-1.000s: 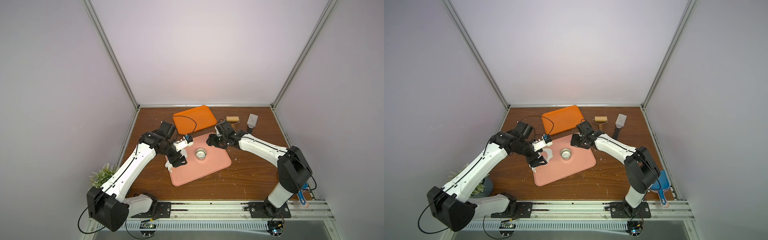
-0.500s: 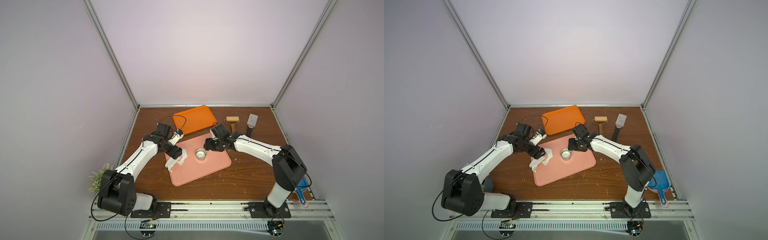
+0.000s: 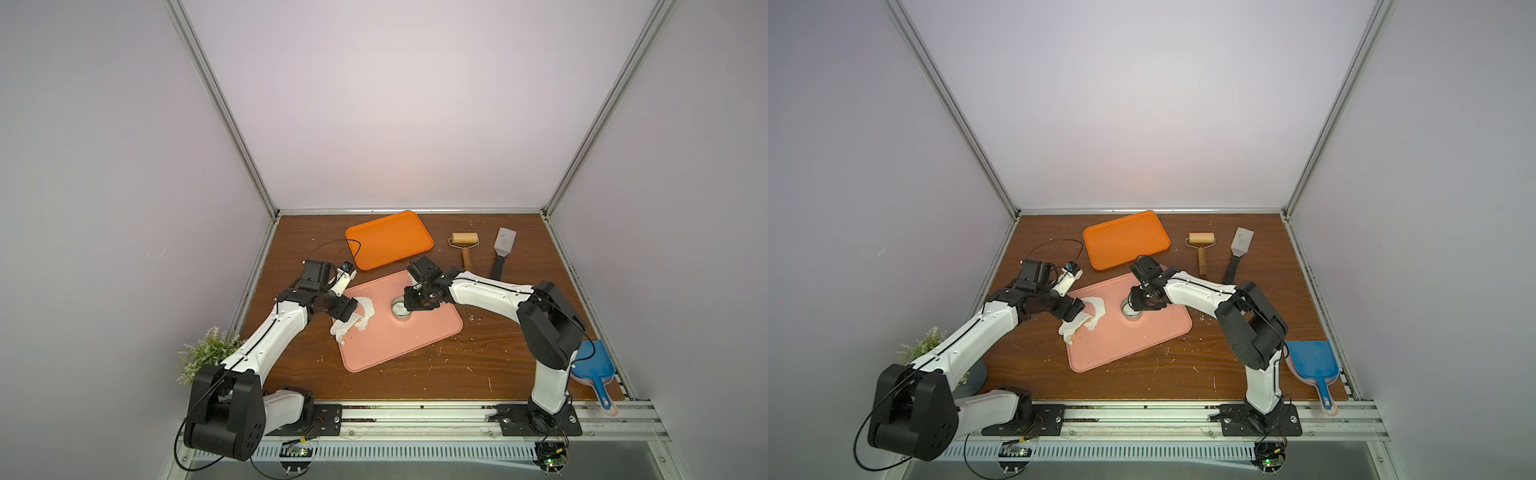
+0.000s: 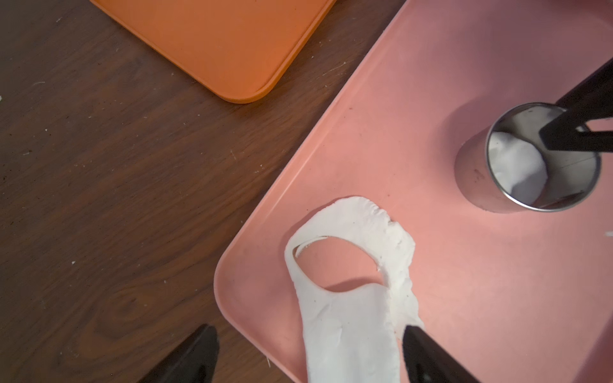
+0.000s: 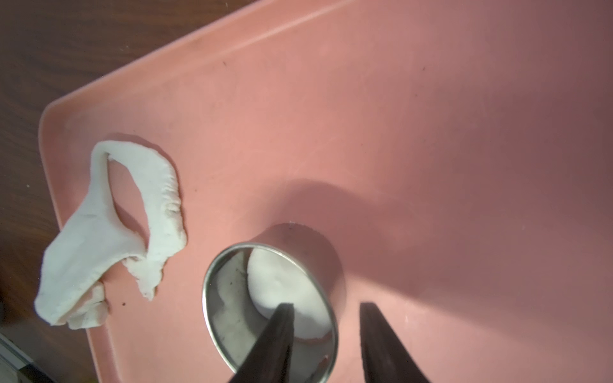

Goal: Roll out the dumpling wrappers from the dough
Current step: Pick up the dumpling mold from the work surface.

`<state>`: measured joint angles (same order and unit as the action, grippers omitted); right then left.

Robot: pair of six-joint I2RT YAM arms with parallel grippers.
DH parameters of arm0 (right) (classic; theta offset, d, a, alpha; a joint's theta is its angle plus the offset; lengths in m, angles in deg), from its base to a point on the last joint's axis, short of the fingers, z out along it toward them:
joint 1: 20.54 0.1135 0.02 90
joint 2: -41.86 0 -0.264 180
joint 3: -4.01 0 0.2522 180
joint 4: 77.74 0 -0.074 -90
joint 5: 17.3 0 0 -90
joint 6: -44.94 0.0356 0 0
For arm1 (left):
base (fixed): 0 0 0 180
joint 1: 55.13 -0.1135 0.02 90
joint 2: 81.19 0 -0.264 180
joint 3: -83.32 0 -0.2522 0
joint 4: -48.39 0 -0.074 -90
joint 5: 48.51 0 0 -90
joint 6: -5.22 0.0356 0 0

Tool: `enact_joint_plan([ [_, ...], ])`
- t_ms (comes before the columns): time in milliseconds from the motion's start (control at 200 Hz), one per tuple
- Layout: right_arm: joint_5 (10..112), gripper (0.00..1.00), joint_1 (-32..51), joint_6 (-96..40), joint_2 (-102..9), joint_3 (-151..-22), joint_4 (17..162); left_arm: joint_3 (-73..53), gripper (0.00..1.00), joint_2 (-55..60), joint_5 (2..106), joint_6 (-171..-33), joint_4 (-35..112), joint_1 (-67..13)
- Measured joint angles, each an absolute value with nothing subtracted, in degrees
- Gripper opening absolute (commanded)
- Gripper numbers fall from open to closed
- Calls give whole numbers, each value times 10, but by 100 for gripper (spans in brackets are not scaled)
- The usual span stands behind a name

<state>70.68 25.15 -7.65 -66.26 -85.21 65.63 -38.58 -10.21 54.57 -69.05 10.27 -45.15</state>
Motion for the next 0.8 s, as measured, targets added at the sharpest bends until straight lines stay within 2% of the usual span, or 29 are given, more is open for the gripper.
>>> enact_joint_plan([
  [65,712,31,252,-77,-663,-854,656,-386,91,-98,547,-691,103,-452],
  [105,714,26,252,-77,-663,-854,655,-386,91,-95,547,-691,103,-452],
  [255,720,25,253,-78,-663,-854,650,-386,91,-91,551,-691,103,-452],
  [415,724,16,253,-78,-663,-854,650,-386,91,-90,554,-690,103,-452],
  [555,724,16,253,-79,-663,-854,649,-386,91,-86,555,-690,103,-452],
  [625,724,3,253,-80,-663,-854,649,-386,91,-84,556,-690,103,-452],
  [676,724,0,253,-82,-661,-854,647,-386,91,-84,556,-690,103,-452],
  [801,724,0,254,-83,-658,-854,645,-386,91,-84,556,-690,103,-452],
])
